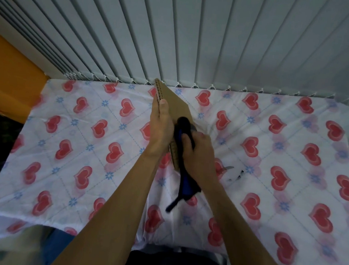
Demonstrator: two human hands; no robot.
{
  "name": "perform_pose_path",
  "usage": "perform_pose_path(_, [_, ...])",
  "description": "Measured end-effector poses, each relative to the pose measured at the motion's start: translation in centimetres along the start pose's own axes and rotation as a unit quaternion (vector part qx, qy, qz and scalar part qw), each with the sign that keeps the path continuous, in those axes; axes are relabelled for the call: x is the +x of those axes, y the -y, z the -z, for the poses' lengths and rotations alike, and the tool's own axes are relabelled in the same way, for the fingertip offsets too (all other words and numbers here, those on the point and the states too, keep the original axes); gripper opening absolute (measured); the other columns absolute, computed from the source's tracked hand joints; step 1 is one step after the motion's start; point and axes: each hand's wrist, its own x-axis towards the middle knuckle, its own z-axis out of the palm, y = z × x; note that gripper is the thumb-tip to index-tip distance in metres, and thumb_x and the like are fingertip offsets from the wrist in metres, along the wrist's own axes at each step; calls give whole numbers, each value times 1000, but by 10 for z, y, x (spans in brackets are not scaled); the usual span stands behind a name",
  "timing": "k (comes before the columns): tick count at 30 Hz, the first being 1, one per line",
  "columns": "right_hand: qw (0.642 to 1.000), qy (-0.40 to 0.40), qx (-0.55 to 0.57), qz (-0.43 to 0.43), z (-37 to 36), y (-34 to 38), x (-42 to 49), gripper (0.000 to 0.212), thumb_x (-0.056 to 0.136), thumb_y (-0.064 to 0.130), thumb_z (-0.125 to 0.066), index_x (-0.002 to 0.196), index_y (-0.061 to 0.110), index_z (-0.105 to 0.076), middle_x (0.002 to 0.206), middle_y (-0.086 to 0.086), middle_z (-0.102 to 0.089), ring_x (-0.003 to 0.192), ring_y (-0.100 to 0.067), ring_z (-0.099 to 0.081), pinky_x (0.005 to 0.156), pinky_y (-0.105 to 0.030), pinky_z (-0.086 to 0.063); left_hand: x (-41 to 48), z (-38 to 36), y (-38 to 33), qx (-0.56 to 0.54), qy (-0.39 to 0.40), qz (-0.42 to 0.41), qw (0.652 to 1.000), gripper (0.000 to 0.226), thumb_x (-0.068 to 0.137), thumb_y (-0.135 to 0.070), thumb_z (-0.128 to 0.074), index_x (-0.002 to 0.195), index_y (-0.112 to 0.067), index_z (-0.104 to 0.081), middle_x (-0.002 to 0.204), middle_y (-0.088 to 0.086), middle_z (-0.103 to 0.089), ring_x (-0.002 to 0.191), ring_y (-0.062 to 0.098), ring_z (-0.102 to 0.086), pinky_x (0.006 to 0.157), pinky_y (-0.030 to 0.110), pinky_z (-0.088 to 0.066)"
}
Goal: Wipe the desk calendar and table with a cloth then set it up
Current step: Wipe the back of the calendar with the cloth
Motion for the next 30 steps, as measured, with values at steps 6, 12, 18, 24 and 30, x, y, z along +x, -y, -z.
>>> perform_pose_path(6, [988, 64, -31, -139, 11, -65, 26, 29, 104, 29, -39, 105, 13, -63, 87, -12, -64, 72, -24, -59, 53, -26, -35, -8, -28, -14, 19, 7, 9, 1000, 51, 105, -32, -28, 155, -22, -26, 137, -19, -49, 119, 1, -50, 94, 13, -36])
perform_pose_path(12, [968, 84, 79, -225, 45, -80, -18, 29, 99, 29, -48, 85, 8, -63, 86, -16, -70, 74, -26, -62, 63, -30, -43, -4, -39, -16, 56, 15, 10, 998, 56, 105, -36, -26, 157, -22, -12, 159, -3, -27, 135, 9, -35, 111, 27, -31])
perform_pose_path(18, [850, 57, 419, -313, 84, -66, -30, 31, 95, 41, -58, 114, 19, -67, 117, -6, -71, 103, -21, -69, 88, -35, -51, 11, -12, -26, 198, 163, -92, 962, 72, 93, -42, -34, 154, -7, -15, 161, 20, -10, 150, 37, -7, 121, 56, -12])
perform_pose_path(24, [826, 61, 464, -314, 115, -40, -33, 25, 105, 29, -42, 92, 21, -62, 78, 5, -71, 78, -13, -67, 58, -22, -54, 32, 34, -46, 480, 341, -322, 741, 63, 78, -15, -36, 139, -18, -53, 164, 15, -7, 152, 29, 7, 116, 57, 8])
perform_pose_path(30, [813, 65, 471, -336, 113, -42, -35, 29, 96, 17, -57, 122, 6, -62, 107, -14, -72, 91, -27, -70, 68, -34, -56, 55, 24, -61, 603, 396, -411, 557, 33, 91, -39, -63, 122, -29, -60, 157, 2, -35, 153, 19, -7, 115, 66, 6])
